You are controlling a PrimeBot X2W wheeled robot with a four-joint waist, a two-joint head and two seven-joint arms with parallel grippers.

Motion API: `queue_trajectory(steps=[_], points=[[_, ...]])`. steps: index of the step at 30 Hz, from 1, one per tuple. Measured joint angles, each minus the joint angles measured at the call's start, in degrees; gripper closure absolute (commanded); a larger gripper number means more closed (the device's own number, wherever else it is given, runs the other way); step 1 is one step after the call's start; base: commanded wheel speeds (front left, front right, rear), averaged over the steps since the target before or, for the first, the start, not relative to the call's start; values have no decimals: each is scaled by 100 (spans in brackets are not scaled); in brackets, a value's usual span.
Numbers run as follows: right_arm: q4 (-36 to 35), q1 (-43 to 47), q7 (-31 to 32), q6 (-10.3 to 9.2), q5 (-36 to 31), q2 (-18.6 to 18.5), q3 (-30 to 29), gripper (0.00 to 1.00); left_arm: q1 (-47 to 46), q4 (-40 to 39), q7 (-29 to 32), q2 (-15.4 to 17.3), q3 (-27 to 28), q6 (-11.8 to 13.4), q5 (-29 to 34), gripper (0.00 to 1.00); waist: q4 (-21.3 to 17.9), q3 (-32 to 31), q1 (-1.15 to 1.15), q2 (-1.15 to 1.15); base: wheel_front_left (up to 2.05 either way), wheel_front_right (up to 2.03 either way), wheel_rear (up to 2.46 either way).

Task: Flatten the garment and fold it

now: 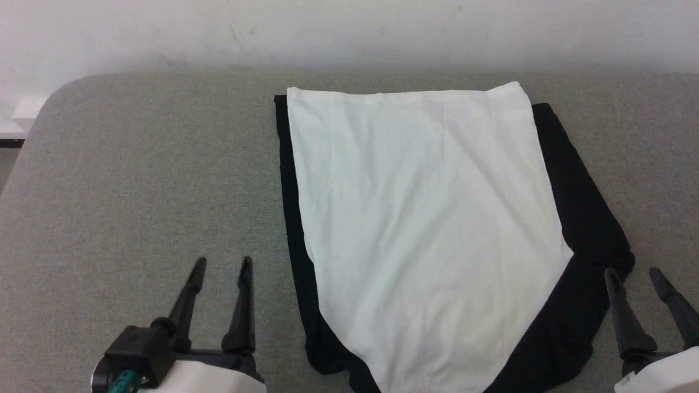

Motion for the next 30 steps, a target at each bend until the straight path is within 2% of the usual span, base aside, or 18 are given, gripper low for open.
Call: queue_trajectory(steps=[4, 9, 13, 18, 30], points=[[-210, -23, -503, 0, -366, 105, 135, 0, -166, -37, -499, -333, 232, 270, 615, 0, 30, -94, 0, 0, 0, 0, 0], [-182, -117, -1347, 0, -1029, 250, 138, 0, -238, 186, -548, -837, 288, 350, 1427, 0, 17, -169, 0, 0, 0, 0, 0], [18, -126, -1802, 1, -1326, 354, 126, 0, -74, 500, -548, -1065, 289, 182, 1711, 0, -6, -162, 0, 0, 0, 0, 0], [257, -140, -2118, 1, -1281, 378, 132, 0, 40, 652, -548, -1292, 487, -35, 1851, 0, -19, -95, 0, 0, 0, 0, 0], [357, -289, -2165, 0, -1321, 382, 164, 0, 47, 761, -548, -1519, 817, -398, 2148, 0, -52, 34, 0, 0, 0, 0, 0]])
